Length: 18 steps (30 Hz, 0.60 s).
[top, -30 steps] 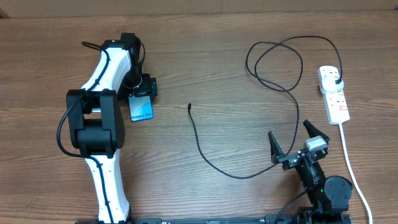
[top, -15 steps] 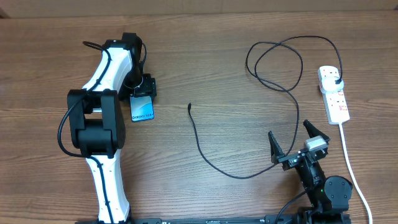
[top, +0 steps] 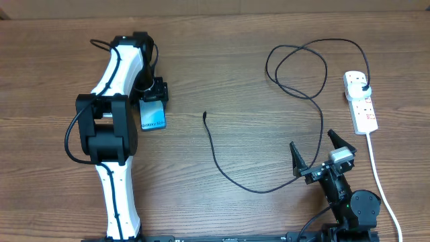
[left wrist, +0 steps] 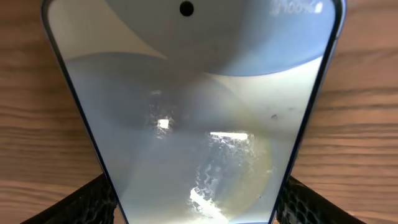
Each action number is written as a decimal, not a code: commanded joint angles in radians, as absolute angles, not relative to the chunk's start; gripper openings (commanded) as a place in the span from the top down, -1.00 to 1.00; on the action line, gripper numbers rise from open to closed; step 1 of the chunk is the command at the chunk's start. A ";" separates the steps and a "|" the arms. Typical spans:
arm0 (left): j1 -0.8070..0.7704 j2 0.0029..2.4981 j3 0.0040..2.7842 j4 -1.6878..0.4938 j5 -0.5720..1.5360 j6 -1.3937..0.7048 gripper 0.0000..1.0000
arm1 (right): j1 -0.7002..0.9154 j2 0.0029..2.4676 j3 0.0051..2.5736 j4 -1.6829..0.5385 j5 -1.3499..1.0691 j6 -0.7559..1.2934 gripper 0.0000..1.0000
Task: Plug charger to phone and switch on socket
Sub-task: 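Close the left gripper on the phone's lower end and lift it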
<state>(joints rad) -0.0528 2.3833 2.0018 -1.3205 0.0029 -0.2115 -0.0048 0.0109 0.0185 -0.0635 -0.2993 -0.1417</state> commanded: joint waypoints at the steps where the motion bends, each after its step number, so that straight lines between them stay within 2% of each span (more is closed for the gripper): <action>1: -0.059 2.379 2.109 -1.349 -0.006 -0.226 -0.50 | 0.001 0.003 0.008 -0.058 -0.289 -0.136 -1.00; 18: -0.059 2.377 2.412 -1.505 0.046 -0.308 -0.47 | 0.001 0.003 0.008 -0.058 -0.289 -0.136 -1.00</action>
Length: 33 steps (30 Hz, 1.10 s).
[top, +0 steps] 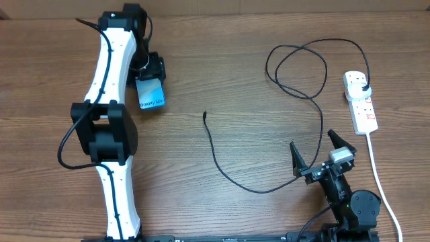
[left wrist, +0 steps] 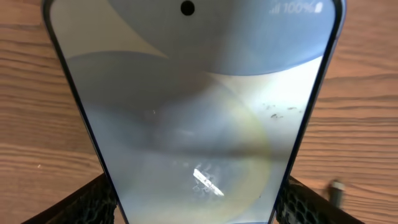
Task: Plug charger to phone and switch on socket
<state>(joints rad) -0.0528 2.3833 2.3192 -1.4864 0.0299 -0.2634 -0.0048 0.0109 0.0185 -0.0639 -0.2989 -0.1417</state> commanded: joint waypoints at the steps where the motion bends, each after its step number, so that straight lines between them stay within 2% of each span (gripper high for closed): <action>1: -0.060 2.376 2.438 -1.518 0.046 -0.316 -0.47 | 0.001 0.003 0.008 -0.058 -0.289 -0.136 -1.00; 10: -0.059 2.374 2.633 -1.639 0.060 -0.459 -0.42 | 0.001 0.003 0.008 -0.058 -0.289 -0.136 -1.00; 16: -0.059 2.375 2.635 -1.645 0.210 -0.591 -0.36 | 0.001 0.003 0.008 -0.058 -0.289 -0.136 -1.00; 18: -0.060 2.375 2.635 -1.638 0.260 -0.599 -0.35 | 0.001 0.003 0.008 -0.058 -0.289 -0.136 -1.00; 22: -0.062 2.375 2.635 -1.638 0.323 -0.602 -0.17 | 0.001 0.003 0.008 -0.058 -0.289 -0.136 -1.00; 33: -0.062 2.374 2.635 -1.645 0.553 -0.610 -0.15 | 0.001 0.003 0.008 -0.058 -0.289 -0.136 -1.00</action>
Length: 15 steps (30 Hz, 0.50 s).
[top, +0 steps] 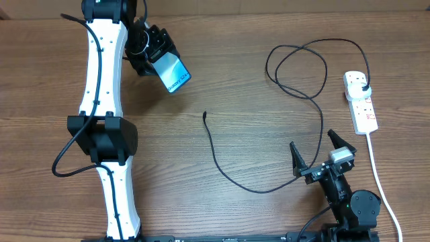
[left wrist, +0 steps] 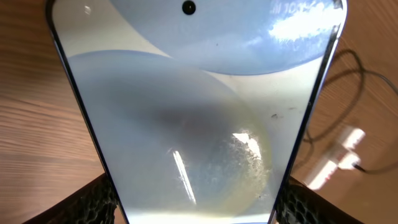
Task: Plug charger to phone and switch on socket
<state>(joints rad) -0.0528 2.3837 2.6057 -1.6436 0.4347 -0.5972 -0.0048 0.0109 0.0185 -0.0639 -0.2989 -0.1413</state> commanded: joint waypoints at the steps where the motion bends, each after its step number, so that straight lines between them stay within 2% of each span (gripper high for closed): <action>1: -0.062 2.375 2.635 -1.646 0.553 -0.610 -0.10 | 0.001 0.003 0.008 -0.058 -0.289 -0.136 -1.00; 5: -0.061 2.375 2.635 -1.650 0.551 -0.609 0.02 | 0.001 0.003 0.008 -0.058 -0.289 -0.136 -1.00; 6: -0.061 2.375 2.635 -1.659 0.551 -0.609 0.14 | 0.001 0.003 0.008 -0.058 -0.289 -0.136 -1.00; 11: -0.061 2.375 2.635 -1.668 0.538 -0.609 0.09 | 0.001 0.003 0.008 -0.058 -0.289 -0.136 -1.00; 14: -0.062 2.375 2.635 -1.688 0.512 -0.605 -0.08 | 0.001 0.003 0.008 -0.058 -0.289 -0.136 -1.00; 15: -0.061 2.375 2.635 -1.690 0.492 -0.605 -0.08 | 0.001 0.003 0.008 -0.058 -0.289 -0.136 -1.00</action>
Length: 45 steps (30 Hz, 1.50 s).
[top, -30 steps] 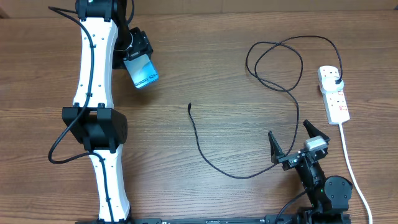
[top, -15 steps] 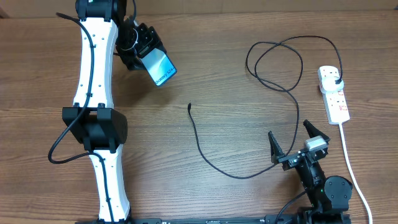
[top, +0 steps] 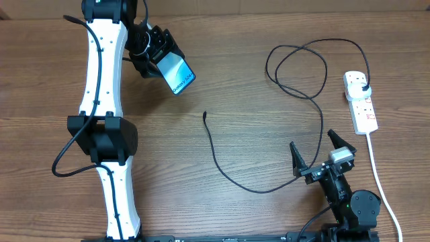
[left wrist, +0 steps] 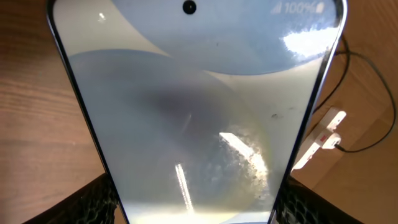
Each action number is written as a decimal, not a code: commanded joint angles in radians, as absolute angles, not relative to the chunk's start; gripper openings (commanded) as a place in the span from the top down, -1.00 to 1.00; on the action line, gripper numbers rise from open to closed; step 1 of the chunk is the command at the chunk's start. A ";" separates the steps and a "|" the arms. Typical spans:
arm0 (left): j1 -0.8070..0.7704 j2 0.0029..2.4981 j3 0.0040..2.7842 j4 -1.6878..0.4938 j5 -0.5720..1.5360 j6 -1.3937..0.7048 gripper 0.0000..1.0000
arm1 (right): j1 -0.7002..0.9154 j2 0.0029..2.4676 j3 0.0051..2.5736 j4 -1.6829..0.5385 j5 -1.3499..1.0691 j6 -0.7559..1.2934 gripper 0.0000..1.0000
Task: Plug charger to phone and switch on socket
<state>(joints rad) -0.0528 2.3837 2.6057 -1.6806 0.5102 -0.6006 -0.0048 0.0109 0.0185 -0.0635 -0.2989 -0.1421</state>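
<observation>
My left gripper (top: 156,62) is shut on the phone (top: 177,74), holding it tilted above the far left of the table. The lit screen of the phone (left wrist: 193,106) fills the left wrist view, its sides against my black fingers (left wrist: 93,199). The black charger cable (top: 232,175) lies across the table's middle, its free plug tip (top: 204,115) pointing to the far side, right of and nearer than the phone. The cable loops right to the white socket strip (top: 359,104), which also shows small behind the phone as the socket strip (left wrist: 320,137). My right gripper (top: 319,153) stands open near the front right.
The strip's white lead (top: 379,181) runs along the right edge toward the front. Cable loops (top: 302,67) lie at the far right. My left arm (top: 101,101) stretches from the front left up the table.
The phone in my left gripper has shifted slightly right and turned a little more. In the wrist view the socket strip now sits lower behind the phone. The right arm is unchanged.
My left gripper held the phone low at mid-left of the table. It then held it farther back. Later it held the phone higher at the far left, tilted right toward the cable, where it still is. The right gripper stayed open and still.
</observation>
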 commanded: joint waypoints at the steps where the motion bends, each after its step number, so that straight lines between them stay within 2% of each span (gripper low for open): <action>1: -0.061 2.375 2.635 -1.690 0.468 -0.605 -0.01 | 0.001 0.003 0.008 -0.058 -0.289 -0.136 -1.00; 3: -0.062 2.375 2.635 -1.690 0.445 -0.607 0.25 | 0.001 0.003 0.008 -0.058 -0.289 -0.136 -1.00; 12: -0.062 2.375 2.634 -1.690 0.429 -0.676 0.43 | 0.001 0.003 0.008 -0.058 -0.289 -0.136 -1.00; 19: -0.062 2.389 2.631 -1.690 0.413 -0.774 0.44 | 0.001 0.003 0.008 -0.058 -0.289 -0.135 -1.00; 31: -0.062 2.433 2.518 -1.690 0.450 -0.794 0.49 | 0.001 0.003 0.008 -0.058 -0.289 -0.136 -1.00; 45: -0.062 2.433 2.471 -1.690 0.465 -0.750 0.43 | 0.001 0.003 0.008 -0.048 -0.292 -0.113 -1.00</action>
